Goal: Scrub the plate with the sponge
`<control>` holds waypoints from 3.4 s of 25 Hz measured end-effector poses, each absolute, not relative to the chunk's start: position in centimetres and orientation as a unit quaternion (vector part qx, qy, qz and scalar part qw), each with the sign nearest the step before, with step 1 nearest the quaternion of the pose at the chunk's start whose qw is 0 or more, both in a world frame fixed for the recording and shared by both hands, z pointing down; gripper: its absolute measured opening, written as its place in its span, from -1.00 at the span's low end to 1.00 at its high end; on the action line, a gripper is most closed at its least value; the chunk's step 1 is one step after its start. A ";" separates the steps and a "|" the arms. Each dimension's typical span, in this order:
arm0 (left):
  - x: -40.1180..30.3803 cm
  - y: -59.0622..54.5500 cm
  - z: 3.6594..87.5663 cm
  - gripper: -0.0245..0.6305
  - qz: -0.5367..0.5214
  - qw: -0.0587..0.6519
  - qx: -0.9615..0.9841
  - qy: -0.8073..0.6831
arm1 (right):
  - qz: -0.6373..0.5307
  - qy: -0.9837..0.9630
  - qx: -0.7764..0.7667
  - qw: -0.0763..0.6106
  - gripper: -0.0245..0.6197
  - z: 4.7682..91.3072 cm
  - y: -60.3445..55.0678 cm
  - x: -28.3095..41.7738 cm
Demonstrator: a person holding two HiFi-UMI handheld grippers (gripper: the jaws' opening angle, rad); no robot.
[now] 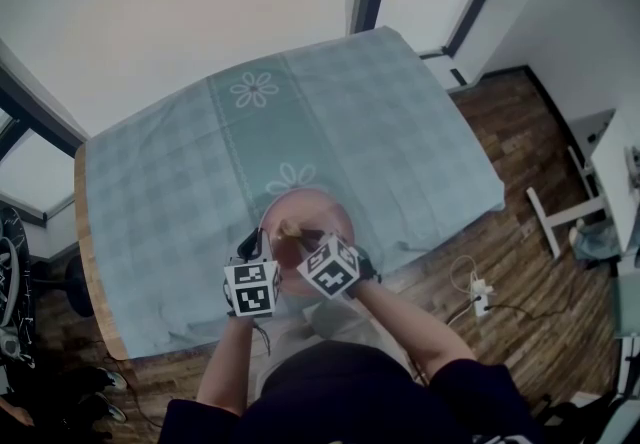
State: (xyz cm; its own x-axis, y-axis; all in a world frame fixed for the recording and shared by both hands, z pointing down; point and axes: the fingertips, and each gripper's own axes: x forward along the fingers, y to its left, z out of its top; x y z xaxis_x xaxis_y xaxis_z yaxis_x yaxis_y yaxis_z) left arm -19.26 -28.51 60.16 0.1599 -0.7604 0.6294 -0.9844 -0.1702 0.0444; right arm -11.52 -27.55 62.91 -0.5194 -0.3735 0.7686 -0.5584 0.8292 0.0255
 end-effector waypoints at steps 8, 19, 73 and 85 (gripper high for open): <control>-19.4 -28.4 60.4 -0.85 0.238 0.233 0.722 -0.606 | 0.113 -0.870 0.249 0.411 -0.76 63.1 -24.7 -12.1; -19.7 -27.8 60.8 -0.86 0.239 0.240 0.713 -0.614 | 0.113 -0.876 0.220 0.414 -0.76 63.3 -21.1 -13.2; -19.0 -28.8 60.0 -0.86 0.251 0.205 0.725 -0.609 | 0.174 -0.815 0.349 0.430 -0.76 66.5 -29.6 -2.7; -19.2 -28.5 60.3 -0.86 0.245 0.216 0.721 -0.611 | 0.190 -0.819 0.324 0.434 -0.76 66.6 -25.7 -4.0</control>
